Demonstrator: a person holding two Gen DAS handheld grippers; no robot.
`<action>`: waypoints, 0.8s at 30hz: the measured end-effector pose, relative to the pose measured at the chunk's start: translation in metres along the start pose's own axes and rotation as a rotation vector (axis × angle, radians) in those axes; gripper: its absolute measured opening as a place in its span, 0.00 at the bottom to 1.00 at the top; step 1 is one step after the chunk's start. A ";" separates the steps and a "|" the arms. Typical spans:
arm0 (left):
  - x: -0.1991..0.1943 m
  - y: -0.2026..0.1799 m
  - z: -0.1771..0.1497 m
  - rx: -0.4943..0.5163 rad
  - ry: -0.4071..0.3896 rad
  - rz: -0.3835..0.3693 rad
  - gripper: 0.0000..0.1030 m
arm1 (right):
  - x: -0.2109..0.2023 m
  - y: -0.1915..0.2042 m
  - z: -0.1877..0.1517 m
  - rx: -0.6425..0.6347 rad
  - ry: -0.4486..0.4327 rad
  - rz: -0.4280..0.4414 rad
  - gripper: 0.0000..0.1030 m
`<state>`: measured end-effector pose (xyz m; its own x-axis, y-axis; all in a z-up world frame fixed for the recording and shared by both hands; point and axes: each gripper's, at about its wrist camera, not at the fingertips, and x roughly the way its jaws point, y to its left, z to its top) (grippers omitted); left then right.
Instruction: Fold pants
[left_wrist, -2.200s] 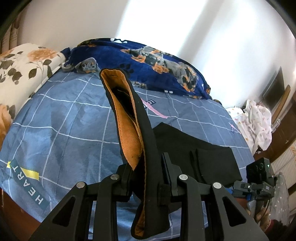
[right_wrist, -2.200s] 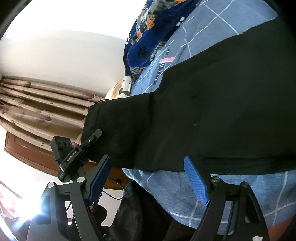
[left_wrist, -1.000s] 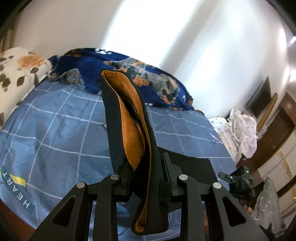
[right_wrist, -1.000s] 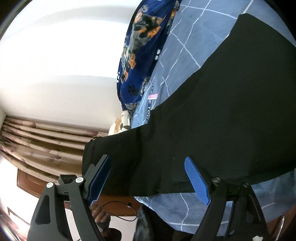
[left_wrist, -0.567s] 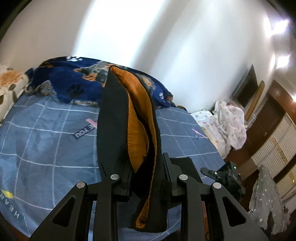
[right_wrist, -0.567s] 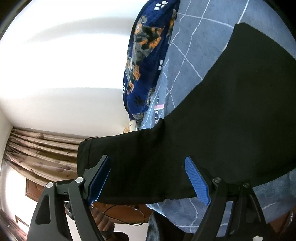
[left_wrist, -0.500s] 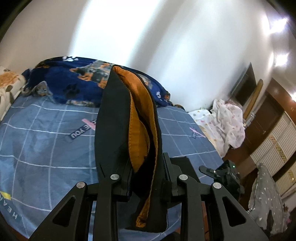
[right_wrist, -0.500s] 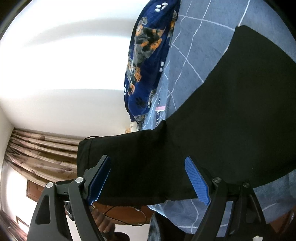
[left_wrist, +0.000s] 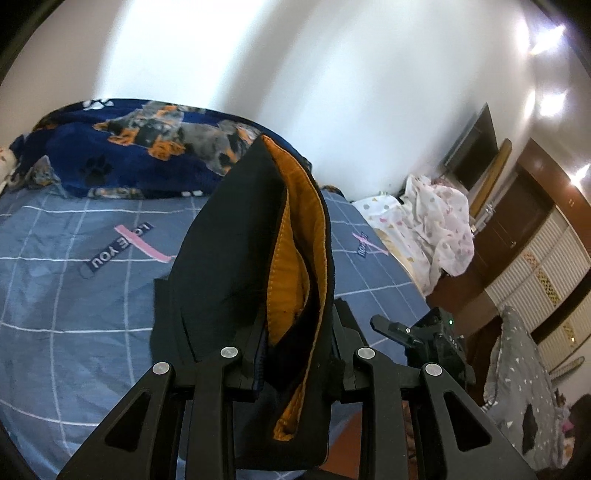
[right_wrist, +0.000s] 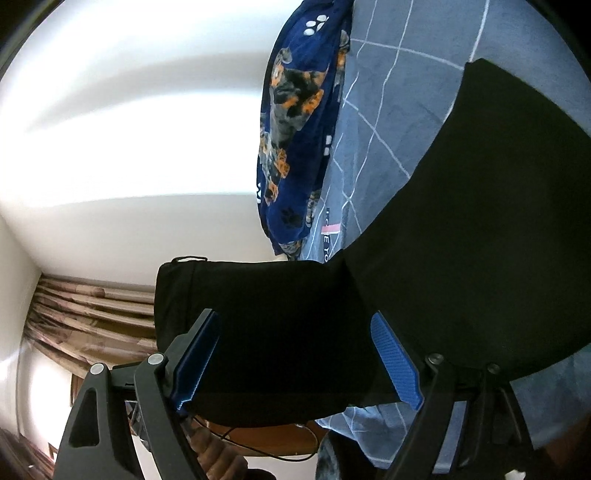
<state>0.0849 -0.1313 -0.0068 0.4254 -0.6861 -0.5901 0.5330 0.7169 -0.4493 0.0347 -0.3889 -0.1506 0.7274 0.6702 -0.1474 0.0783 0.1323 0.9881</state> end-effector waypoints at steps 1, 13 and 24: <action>0.004 -0.002 -0.001 0.003 0.006 -0.004 0.27 | -0.002 0.000 0.001 0.001 -0.006 0.003 0.80; 0.046 -0.023 0.005 0.017 0.073 -0.031 0.27 | -0.017 0.006 0.015 0.000 -0.024 0.062 0.84; 0.088 -0.046 0.010 0.018 0.141 -0.053 0.27 | -0.051 -0.011 0.038 0.067 -0.107 0.084 0.87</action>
<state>0.1049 -0.2262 -0.0314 0.2901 -0.6983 -0.6544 0.5660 0.6766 -0.4711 0.0229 -0.4526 -0.1522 0.8016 0.5947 -0.0620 0.0568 0.0275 0.9980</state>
